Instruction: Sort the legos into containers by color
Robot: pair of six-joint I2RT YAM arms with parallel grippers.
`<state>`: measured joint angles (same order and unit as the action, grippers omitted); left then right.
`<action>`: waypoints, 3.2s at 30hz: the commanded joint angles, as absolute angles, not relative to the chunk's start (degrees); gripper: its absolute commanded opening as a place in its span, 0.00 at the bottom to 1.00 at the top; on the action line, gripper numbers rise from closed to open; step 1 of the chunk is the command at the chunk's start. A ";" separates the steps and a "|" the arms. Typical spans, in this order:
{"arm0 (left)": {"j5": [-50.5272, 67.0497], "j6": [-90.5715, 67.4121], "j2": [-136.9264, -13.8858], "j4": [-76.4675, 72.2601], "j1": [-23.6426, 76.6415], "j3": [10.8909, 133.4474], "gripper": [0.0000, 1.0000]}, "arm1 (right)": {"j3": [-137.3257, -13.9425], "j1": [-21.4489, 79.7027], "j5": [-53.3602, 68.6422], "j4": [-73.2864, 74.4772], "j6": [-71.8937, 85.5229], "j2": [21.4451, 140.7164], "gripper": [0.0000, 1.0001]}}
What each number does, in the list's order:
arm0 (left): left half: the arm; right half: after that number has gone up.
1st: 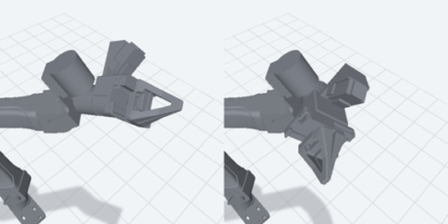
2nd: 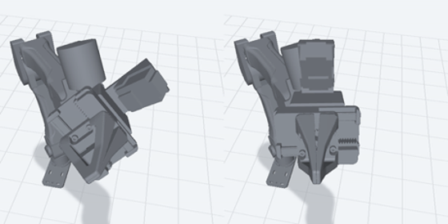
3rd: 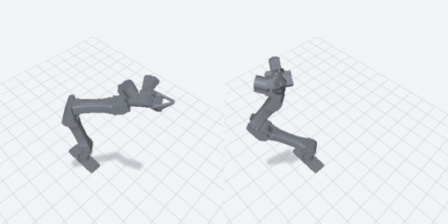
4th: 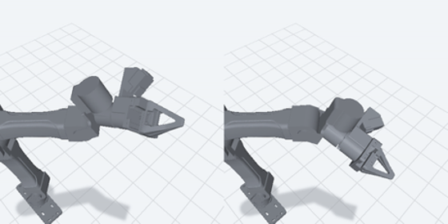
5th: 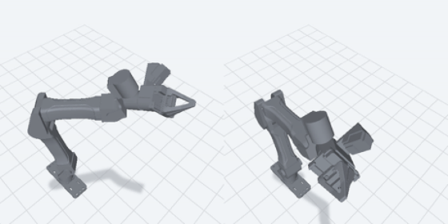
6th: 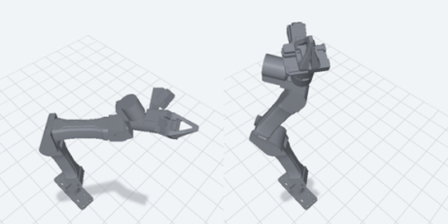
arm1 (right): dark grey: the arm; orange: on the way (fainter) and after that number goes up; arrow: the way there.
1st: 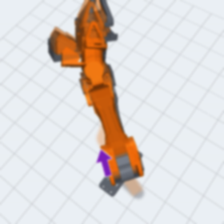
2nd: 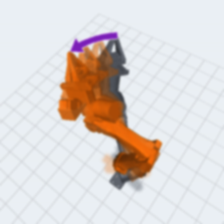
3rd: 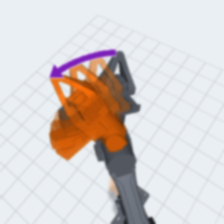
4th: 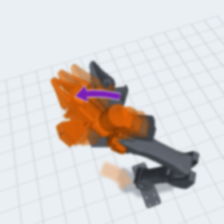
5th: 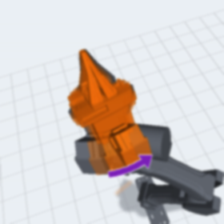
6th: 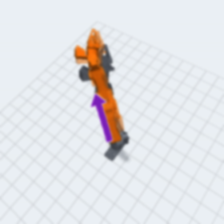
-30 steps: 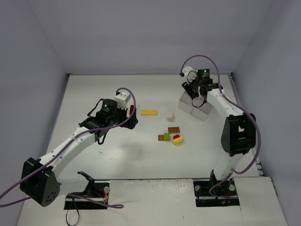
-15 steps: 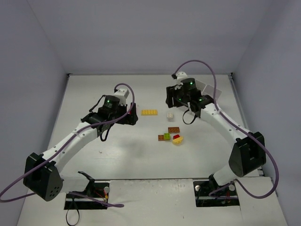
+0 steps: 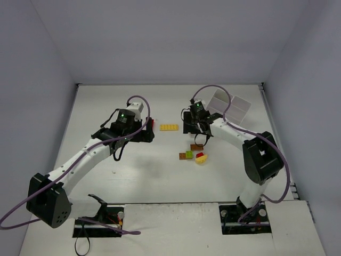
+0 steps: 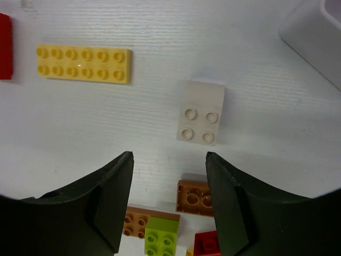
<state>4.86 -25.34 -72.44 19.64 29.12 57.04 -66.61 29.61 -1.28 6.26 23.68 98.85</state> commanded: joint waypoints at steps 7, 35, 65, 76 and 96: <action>4.83 -26.28 -70.58 19.78 28.04 56.25 0.86 | -71.98 29.36 -7.47 4.66 26.46 105.02 0.53; 7.38 -25.75 -72.25 19.16 27.60 55.99 0.86 | -79.80 26.72 1.65 4.31 1.51 110.30 0.53; 11.95 -23.03 -70.93 17.49 27.60 56.08 0.86 | -81.92 23.91 14.75 5.63 -8.70 109.08 0.00; 22.05 -10.83 -58.81 1.33 26.46 50.10 0.73 | -77.52 22.86 40.06 2.64 -11.07 92.65 0.00; 52.38 8.00 -59.50 0.00 26.10 60.46 0.73 | -76.11 23.55 70.13 2.29 -22.85 82.53 0.00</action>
<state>46.54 5.91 -59.11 2.72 26.55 56.95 -75.42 23.00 63.94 4.97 -20.93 85.86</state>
